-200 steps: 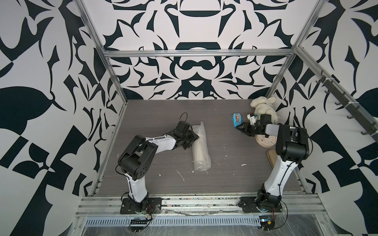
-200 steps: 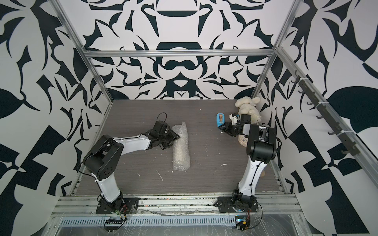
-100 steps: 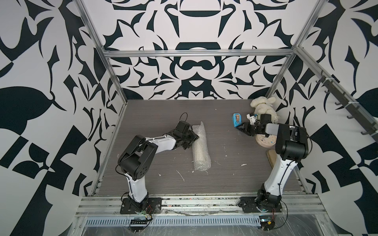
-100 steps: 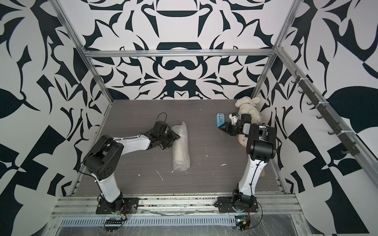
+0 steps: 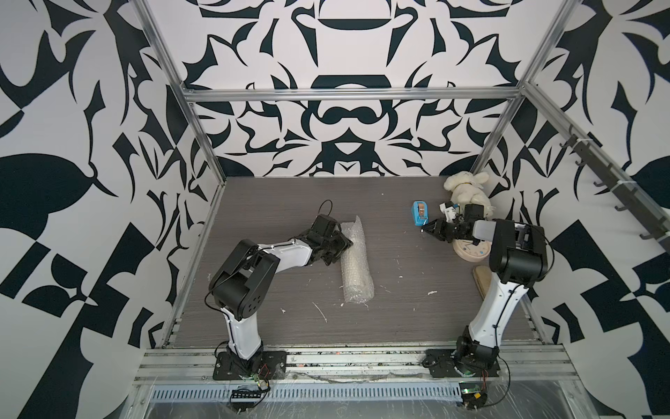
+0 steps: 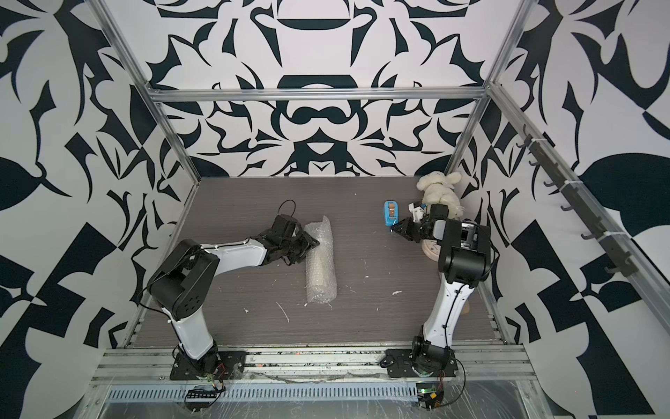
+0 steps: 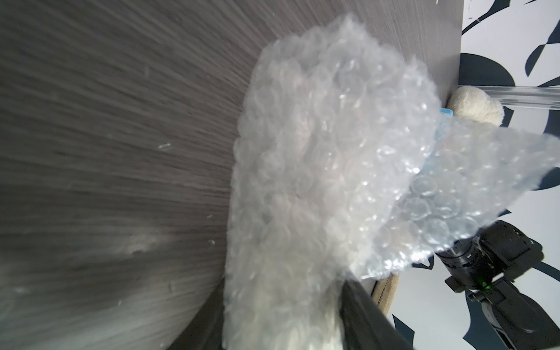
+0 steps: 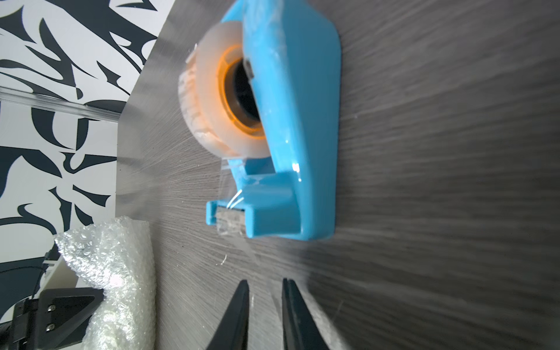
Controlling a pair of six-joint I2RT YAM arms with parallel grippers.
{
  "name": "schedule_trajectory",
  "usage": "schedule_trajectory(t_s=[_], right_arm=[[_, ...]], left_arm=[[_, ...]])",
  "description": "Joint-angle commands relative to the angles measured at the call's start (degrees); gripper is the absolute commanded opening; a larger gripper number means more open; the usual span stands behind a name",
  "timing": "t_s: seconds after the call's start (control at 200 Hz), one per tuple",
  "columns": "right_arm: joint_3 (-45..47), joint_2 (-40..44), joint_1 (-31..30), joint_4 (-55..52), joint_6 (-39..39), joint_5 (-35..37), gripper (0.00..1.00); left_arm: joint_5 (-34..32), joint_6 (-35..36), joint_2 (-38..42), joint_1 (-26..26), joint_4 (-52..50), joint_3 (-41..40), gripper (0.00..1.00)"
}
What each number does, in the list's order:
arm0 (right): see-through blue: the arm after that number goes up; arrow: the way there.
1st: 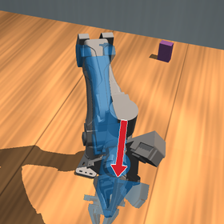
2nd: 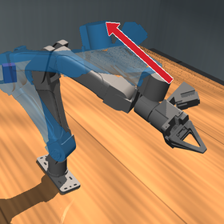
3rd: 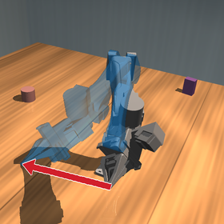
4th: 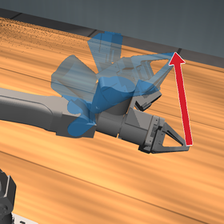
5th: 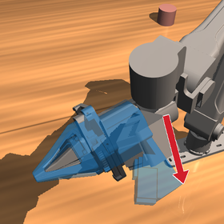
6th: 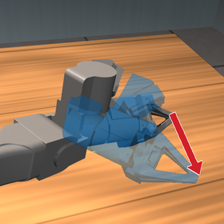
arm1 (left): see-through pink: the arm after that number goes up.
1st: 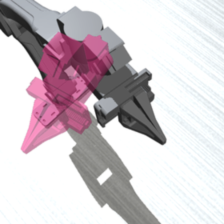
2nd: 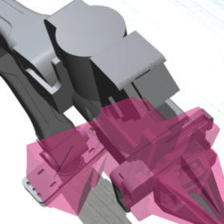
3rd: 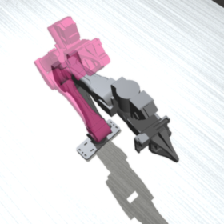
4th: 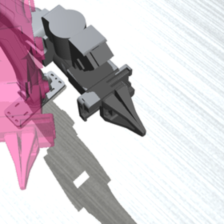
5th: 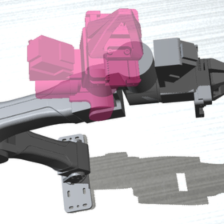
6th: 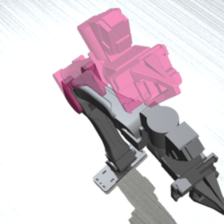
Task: Wrap vases in bubble wrap
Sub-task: Tear off the tape using the Tape Cutter.
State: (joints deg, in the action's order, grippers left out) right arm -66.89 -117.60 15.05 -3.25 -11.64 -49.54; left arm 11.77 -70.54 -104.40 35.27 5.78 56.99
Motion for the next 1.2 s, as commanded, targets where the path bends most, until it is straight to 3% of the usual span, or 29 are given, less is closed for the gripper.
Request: schedule_trajectory(t_s=[0.0,0.72,0.76,0.915,1.02,1.195], right_arm=[[0.75,1.89,0.32,0.89,-0.05,-1.96,0.23],[0.98,3.42,0.99,-1.03,-1.04,0.26,0.01],[0.95,3.67,0.99,-1.68,-0.45,1.23,0.04],[0.8,4.01,0.95,-2.86,1.23,3.89,0.37],[-0.17,3.49,0.95,-3.39,2.35,3.66,0.43],[-2.82,1.05,0.26,-4.41,3.55,0.03,0.45]], left_arm=[[-0.1,0.93,-0.3,0.43,-6.48,-1.36,0.52],[-0.33,1.0,0.54,0.42,-6.14,-2.28,0.52],[-0.34,0.96,0.58,0.43,-6.05,-2.32,0.52],[-0.16,0.93,0.44,0.45,-5.96,-2.28,0.52],[-0.17,1.07,0.34,0.42,-6.05,-2.14,0.52],[-0.25,1.05,-0.15,0.42,-6.21,-1.87,0.52]])
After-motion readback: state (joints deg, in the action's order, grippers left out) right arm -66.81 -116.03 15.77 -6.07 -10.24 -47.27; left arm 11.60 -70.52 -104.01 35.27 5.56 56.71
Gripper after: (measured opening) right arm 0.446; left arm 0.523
